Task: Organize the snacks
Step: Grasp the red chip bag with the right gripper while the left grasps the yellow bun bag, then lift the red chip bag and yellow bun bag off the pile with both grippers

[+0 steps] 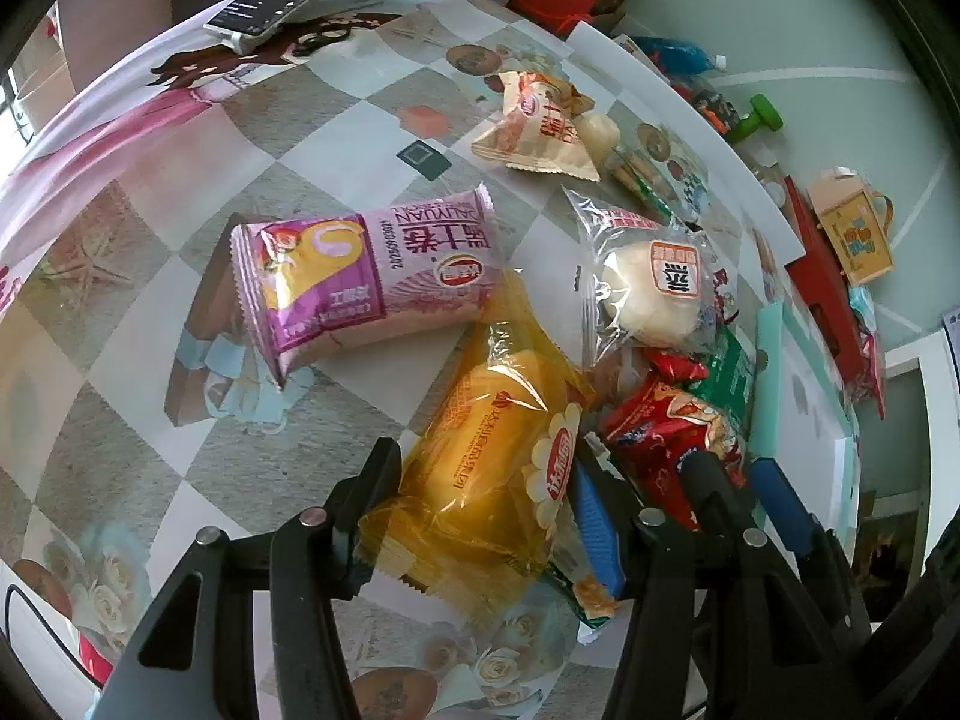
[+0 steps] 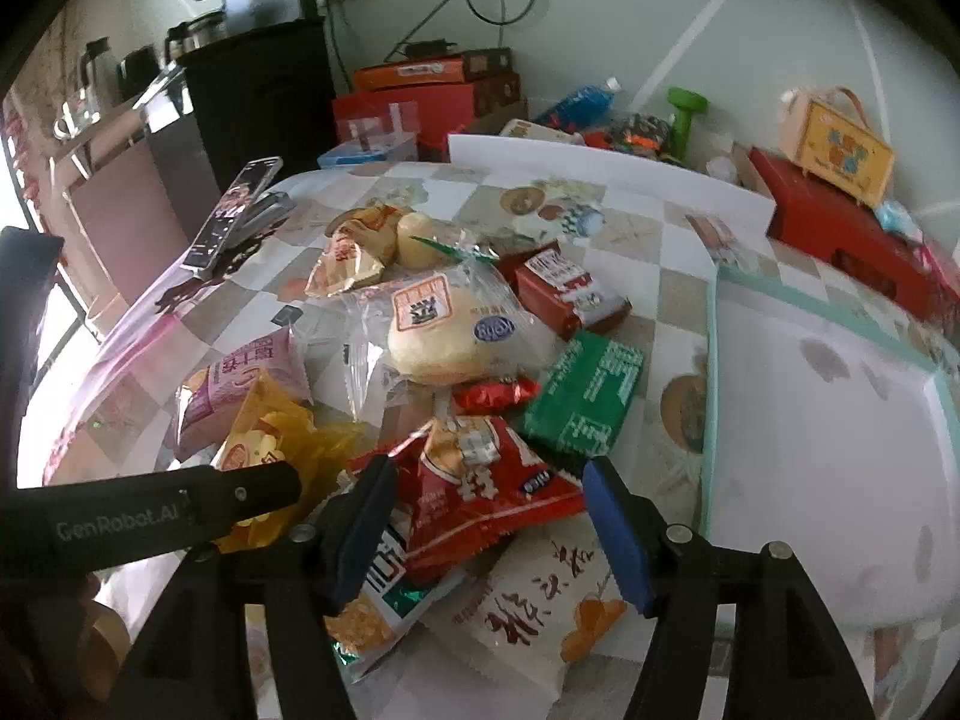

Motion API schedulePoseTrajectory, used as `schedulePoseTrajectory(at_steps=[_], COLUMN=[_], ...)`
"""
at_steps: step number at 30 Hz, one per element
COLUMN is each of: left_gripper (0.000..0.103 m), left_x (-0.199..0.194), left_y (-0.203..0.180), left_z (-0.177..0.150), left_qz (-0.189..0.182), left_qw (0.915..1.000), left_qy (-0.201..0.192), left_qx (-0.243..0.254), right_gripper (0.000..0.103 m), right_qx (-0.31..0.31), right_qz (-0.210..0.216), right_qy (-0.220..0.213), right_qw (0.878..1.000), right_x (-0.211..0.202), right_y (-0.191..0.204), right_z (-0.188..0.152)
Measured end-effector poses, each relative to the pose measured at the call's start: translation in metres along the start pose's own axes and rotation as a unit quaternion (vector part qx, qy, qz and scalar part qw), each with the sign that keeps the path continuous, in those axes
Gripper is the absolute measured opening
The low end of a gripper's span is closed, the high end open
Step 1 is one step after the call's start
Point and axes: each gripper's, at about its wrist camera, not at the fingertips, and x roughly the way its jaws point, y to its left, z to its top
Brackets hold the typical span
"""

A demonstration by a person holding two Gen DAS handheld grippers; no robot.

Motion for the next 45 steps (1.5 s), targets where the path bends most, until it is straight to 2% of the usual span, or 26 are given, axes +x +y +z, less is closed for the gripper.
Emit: schedulePoseTrajectory(at_steps=[4, 8, 17, 20, 21, 22, 29, 37, 45], left_gripper=[0.058, 0.058, 0.058, 0.058, 0.058, 0.058, 0.058, 0.054, 0.047], left_x=[-0.001, -0.002, -0.001, -0.001, 0.000, 0.000, -0.001, -0.009, -0.018], left_y=[0.004, 0.006, 0.006, 0.006, 0.005, 0.005, 0.004, 0.004, -0.009], left_z=[0.000, 0.000, 0.001, 0.001, 0.001, 0.001, 0.001, 0.001, -0.002], left_qz=[0.000, -0.004, -0.003, -0.004, -0.003, -0.003, -0.002, -0.015, -0.025], left_qw=[1.0000, 0.9999, 0.9999, 0.9998, 0.9998, 0.9998, 0.9999, 0.9997, 0.9995], left_qy=[0.001, 0.003, 0.006, 0.007, 0.007, 0.007, 0.004, -0.011, -0.020], left_qx=[-0.007, -0.011, -0.015, -0.017, -0.017, -0.016, -0.014, -0.014, 0.008], right_gripper=[0.080, 0.080, 0.080, 0.078, 0.070, 0.068, 0.066, 0.066, 0.064], right_qx=[-0.018, -0.032, -0.002, 0.006, 0.011, 0.016, 0.014, 0.011, 0.037], right_qz=[0.002, -0.009, 0.002, 0.010, 0.013, 0.019, 0.019, 0.015, 0.022], right_qy=[-0.006, 0.000, 0.025, 0.024, 0.024, 0.025, 0.028, 0.006, -0.022], right_qw=[1.000, 0.999, 1.000, 1.000, 1.000, 0.999, 0.999, 1.000, 0.999], right_x=[0.004, 0.013, 0.030, 0.028, 0.028, 0.027, 0.023, 0.005, -0.022], right_y=[0.005, 0.008, -0.001, -0.002, -0.003, -0.004, -0.002, -0.002, -0.016], right_z=[0.001, 0.003, 0.003, 0.003, 0.003, 0.003, 0.003, 0.007, 0.009])
